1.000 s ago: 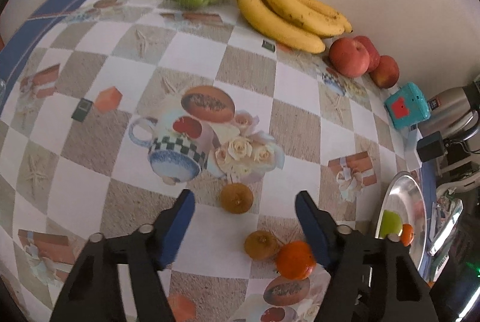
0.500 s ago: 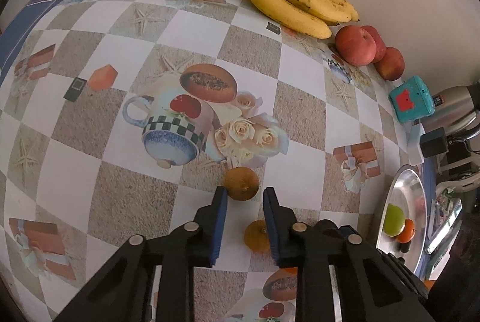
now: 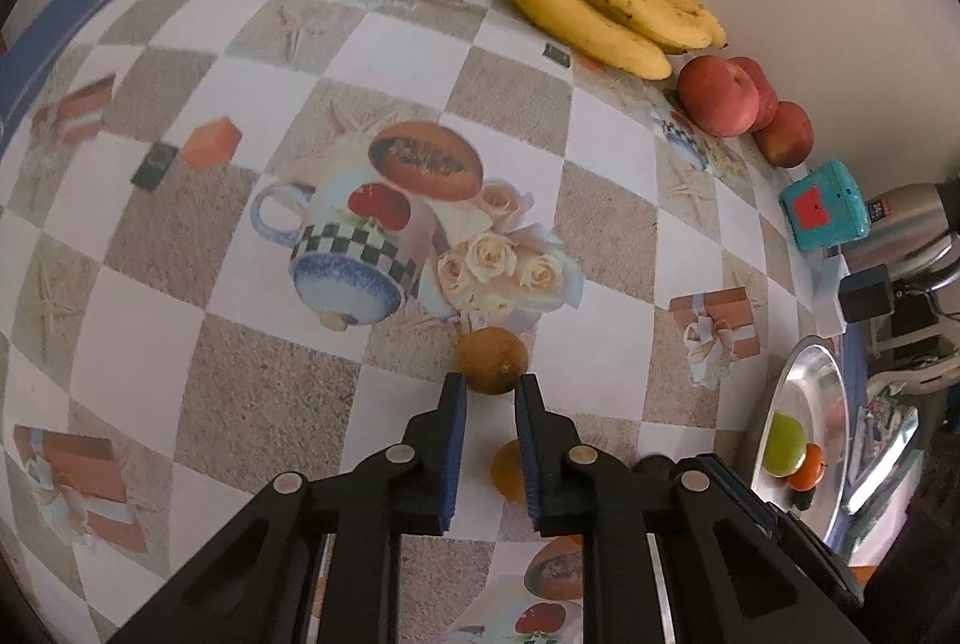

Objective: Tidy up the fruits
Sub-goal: 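Hold the brown fruit and dark fruit lifted in both closed tools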

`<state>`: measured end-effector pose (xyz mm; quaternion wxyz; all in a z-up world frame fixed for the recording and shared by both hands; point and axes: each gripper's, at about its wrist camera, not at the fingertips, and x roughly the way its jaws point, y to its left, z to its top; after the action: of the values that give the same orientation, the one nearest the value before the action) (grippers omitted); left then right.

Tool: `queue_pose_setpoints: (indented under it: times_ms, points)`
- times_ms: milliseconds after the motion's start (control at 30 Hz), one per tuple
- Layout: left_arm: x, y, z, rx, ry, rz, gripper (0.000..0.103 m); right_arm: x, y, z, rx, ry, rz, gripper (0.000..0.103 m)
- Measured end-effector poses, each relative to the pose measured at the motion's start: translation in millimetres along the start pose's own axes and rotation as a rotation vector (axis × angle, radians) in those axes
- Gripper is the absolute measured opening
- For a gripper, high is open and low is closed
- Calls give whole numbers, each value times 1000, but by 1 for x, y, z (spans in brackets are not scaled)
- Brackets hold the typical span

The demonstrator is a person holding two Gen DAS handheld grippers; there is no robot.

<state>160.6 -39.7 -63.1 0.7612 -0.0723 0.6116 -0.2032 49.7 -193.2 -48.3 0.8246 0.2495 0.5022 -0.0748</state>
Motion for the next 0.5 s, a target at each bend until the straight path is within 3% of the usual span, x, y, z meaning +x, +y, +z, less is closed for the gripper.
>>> queue_pose_setpoints:
  times_ms: [67,133,167,200,433,500]
  points:
    - [-1,1,1,-5,-4,-1,21,1,-2,0,9,4,-5,16]
    - [-3,0,2,5,-21,18,38,0,-3,1,11,2,-12,16]
    - [-4,0,2,7,-27,22,56,0,-4,1,11,0,-15,16]
    - [-4,1,2,6,-34,21,63,0,-4,1,12,-1,-17,16]
    - [3,3,2,-10,-71,2,58,6,-3,-1,21,17,-12,22]
    - [4,4,3,-18,-85,-7,44,9,-5,-2,32,24,-11,23]
